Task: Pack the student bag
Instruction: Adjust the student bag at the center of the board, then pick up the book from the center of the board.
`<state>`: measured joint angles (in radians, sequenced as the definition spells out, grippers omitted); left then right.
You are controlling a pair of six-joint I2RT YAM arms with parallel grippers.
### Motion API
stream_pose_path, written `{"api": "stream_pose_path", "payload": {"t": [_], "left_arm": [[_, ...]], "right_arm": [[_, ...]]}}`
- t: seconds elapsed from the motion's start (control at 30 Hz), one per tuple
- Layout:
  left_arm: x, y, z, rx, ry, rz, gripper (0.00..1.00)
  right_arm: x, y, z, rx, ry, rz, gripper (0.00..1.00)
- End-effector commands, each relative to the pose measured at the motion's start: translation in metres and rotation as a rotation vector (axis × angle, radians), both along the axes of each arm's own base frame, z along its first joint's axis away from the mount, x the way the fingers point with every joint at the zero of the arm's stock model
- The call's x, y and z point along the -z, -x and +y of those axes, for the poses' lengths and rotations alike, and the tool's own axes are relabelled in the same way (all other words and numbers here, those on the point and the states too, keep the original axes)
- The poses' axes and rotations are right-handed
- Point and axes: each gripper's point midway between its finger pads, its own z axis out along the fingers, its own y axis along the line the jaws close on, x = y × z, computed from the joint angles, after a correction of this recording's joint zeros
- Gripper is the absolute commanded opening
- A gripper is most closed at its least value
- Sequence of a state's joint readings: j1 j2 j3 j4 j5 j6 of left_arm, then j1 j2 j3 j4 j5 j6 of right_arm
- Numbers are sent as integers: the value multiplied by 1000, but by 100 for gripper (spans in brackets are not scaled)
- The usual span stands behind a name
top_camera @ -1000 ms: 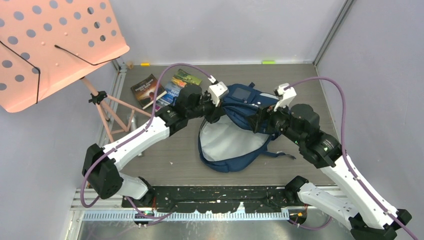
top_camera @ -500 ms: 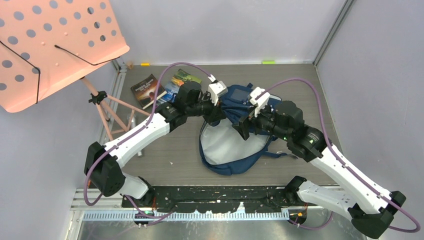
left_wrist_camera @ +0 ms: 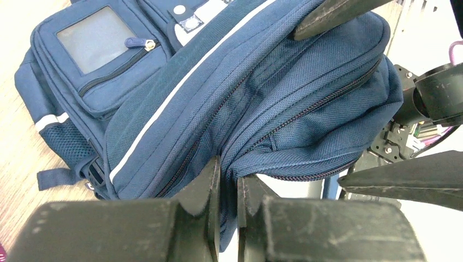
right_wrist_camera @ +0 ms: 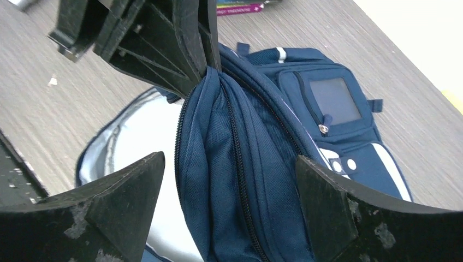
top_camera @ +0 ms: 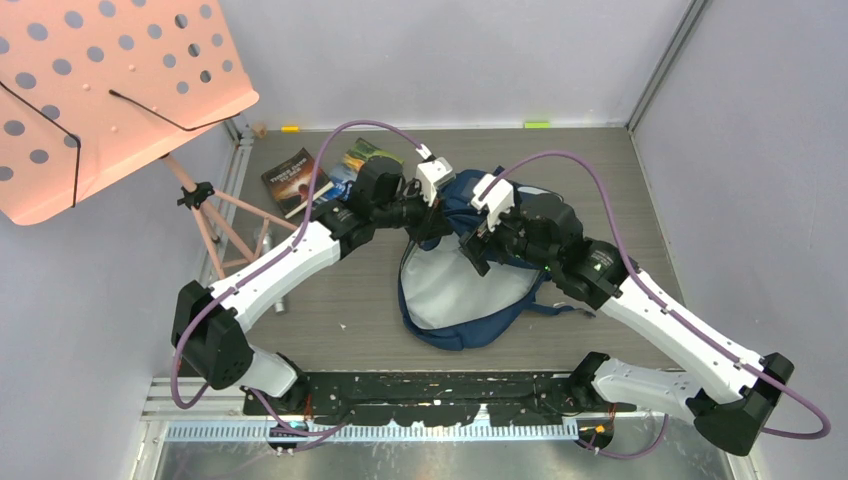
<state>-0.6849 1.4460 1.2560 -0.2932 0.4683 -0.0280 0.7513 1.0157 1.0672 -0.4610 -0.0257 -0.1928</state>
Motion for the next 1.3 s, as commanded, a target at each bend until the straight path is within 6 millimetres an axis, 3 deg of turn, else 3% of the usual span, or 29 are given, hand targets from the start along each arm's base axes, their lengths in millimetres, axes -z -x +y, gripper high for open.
{"api": "stream_pose_path", "payload": {"t": [0.0, 0.07, 0.1, 0.13, 0.17, 0.2, 0.3, 0.33, 0.4, 0.43, 0.53, 0.57, 0.63, 0.8, 0.97, 1.1, 1.27], "left_arm": [[-69, -3, -10, 26, 161, -89, 0], [-73, -2, -10, 33, 165, -97, 0], [-74, -1, -10, 35, 165, -100, 0], [-75, -1, -9, 36, 164, -101, 0], [-75, -1, -9, 37, 162, -103, 0], [-75, 0, -8, 39, 160, -102, 0], [-74, 1, -7, 37, 152, -95, 0], [-75, 2, -6, 35, 149, -94, 0], [-76, 2, -1, 32, 136, -99, 2], [-76, 2, 3, 22, 125, -103, 13], [-74, -4, 20, -45, 73, -109, 70], [-74, -7, 27, -73, 58, -112, 85], [-69, -12, 43, -131, 16, -107, 99], [-48, -36, 93, -263, -139, -144, 100], [-16, -88, 179, -547, -420, -274, 100], [20, -116, 238, -668, -616, -275, 100], [48, -142, 283, -762, -800, -265, 100]], "right_arm": [[-1, -23, -19, 153, 118, -152, 94], [-2, -34, -33, 259, 143, -201, 80], [-3, -38, -41, 319, 150, -213, 67], [-4, -40, -44, 345, 149, -219, 59], [-6, -42, -49, 380, 152, -225, 43], [-6, -44, -52, 398, 154, -230, 37], [-6, -45, -57, 434, 151, -231, 5], [-7, -46, -61, 468, 147, -233, 1], [-11, -50, -73, 560, 135, -246, 1], [-14, -52, -78, 596, 125, -255, 1], [-23, -56, -98, 720, 73, -255, 1], [-26, -58, -105, 737, 53, -245, 1], [-31, -60, -112, 761, -6, -218, 0], [-38, -67, -123, 798, -49, -169, 0], [-45, -67, -124, 812, -84, -152, 0], [-54, -64, -119, 780, -146, -146, 0], [-59, -62, -115, 748, -188, -145, 0]]}}
